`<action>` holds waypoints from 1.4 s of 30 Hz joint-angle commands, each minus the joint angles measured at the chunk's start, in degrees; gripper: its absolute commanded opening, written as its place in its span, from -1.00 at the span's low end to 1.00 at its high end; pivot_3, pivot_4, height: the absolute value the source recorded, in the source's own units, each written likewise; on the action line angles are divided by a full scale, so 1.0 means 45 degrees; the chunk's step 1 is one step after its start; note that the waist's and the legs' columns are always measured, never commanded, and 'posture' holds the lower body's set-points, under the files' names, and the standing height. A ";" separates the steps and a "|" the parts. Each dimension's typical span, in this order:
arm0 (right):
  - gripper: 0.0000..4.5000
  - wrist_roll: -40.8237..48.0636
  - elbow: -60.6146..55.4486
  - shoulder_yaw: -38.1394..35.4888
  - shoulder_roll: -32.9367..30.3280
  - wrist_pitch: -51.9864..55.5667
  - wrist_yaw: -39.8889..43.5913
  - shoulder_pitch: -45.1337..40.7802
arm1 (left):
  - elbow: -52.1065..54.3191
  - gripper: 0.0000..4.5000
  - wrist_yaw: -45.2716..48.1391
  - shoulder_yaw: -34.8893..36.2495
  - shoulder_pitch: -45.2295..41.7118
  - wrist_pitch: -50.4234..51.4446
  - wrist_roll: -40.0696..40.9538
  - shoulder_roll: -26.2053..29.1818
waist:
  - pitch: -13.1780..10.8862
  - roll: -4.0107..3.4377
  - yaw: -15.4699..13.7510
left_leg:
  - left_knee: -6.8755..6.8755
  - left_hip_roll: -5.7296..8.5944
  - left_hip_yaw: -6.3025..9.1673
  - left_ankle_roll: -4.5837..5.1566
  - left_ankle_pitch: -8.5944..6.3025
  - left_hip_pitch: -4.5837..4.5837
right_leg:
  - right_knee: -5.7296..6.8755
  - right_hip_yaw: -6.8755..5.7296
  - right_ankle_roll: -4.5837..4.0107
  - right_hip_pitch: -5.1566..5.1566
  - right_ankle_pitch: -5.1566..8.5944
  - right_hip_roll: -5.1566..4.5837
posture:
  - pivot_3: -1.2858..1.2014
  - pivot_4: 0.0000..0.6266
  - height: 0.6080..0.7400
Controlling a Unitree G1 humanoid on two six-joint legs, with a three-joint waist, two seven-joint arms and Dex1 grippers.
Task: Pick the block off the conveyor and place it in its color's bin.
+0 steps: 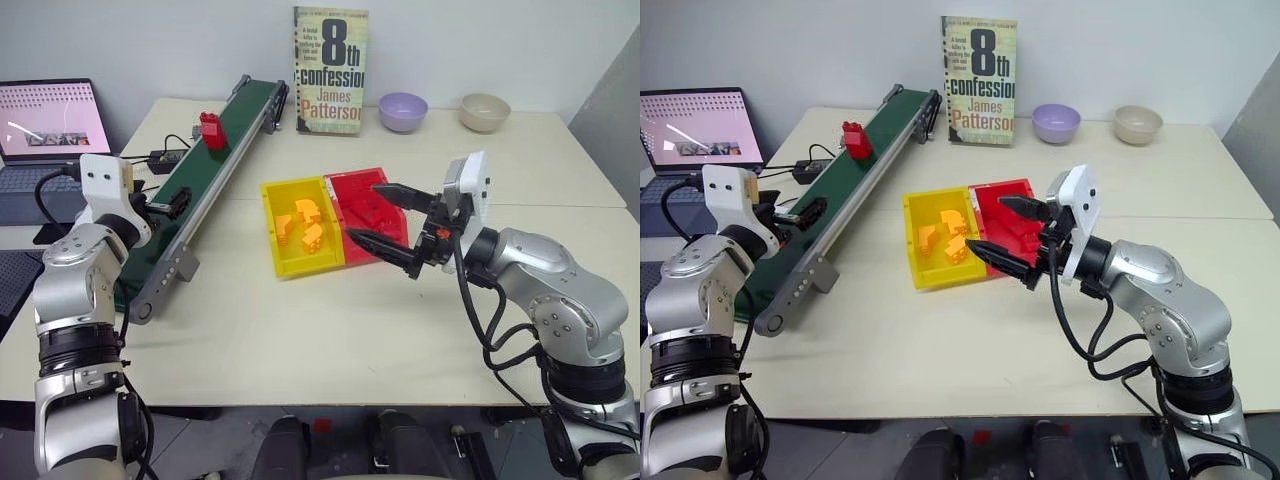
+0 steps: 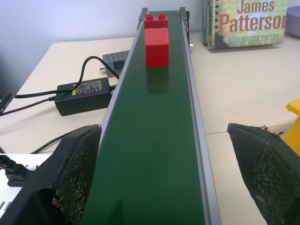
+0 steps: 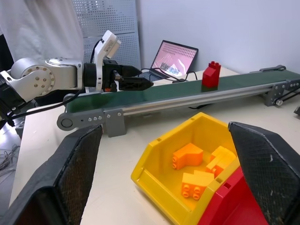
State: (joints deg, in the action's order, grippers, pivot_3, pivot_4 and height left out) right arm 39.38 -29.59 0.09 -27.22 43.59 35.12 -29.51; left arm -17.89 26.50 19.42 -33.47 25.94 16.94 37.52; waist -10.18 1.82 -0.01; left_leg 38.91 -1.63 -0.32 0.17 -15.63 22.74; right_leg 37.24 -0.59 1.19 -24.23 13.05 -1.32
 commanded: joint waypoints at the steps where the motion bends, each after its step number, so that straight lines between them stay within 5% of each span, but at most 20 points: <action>1: 1.00 0.0286 -0.0597 -0.0339 -0.0164 -0.0192 0.0051 0.0035 | -0.0108 0.99 -0.0006 0.0025 -0.0503 -0.0247 0.0070 0.0012 | 0.0000 0.0000 0.0006 | 0.0000 0.0000 -0.0005 0.0000 0.0000 -0.0002 | 0.0001 -0.0001 0.0000 0.0000 0.0000 0.0000 | 0.03 -0.52 1.00; 28: 1.00 0.1358 -0.1112 -0.0416 -0.0205 0.0746 -0.0846 -0.0489 | -0.1584 0.99 -0.0140 -0.0092 -0.1011 -0.0905 -0.0135 0.0071 | 0.0000 0.0000 0.0010 | 0.0000 -0.0001 -0.0001 0.0000 0.0000 0.0002 | -0.0002 -0.0002 -0.0001 -0.0001 -0.0001 0.0000 | 0.03 -0.52 1.00; 42: 1.00 0.1297 -0.0760 -0.0305 -0.0150 0.0606 -0.0688 -0.0712 | -0.0800 -0.09 -0.0452 0.0602 -0.0074 -0.0406 0.0206 0.0311 | 0.0000 0.0000 0.0015 | -0.0001 -0.0004 0.0002 0.0000 0.0000 0.0004 | -0.0002 0.0000 -0.0002 -0.0002 -0.0001 -0.0023 | 0.03 -0.52 1.00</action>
State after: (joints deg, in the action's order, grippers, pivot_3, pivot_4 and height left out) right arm 44.25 -32.29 -0.30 -27.73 47.18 31.57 -31.25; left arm -25.09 24.72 20.46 -33.88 23.78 16.81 37.60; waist -10.18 1.82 0.06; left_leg 38.91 -1.64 -0.30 0.17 -15.63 22.77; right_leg 37.23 -0.60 1.18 -24.23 13.05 -1.43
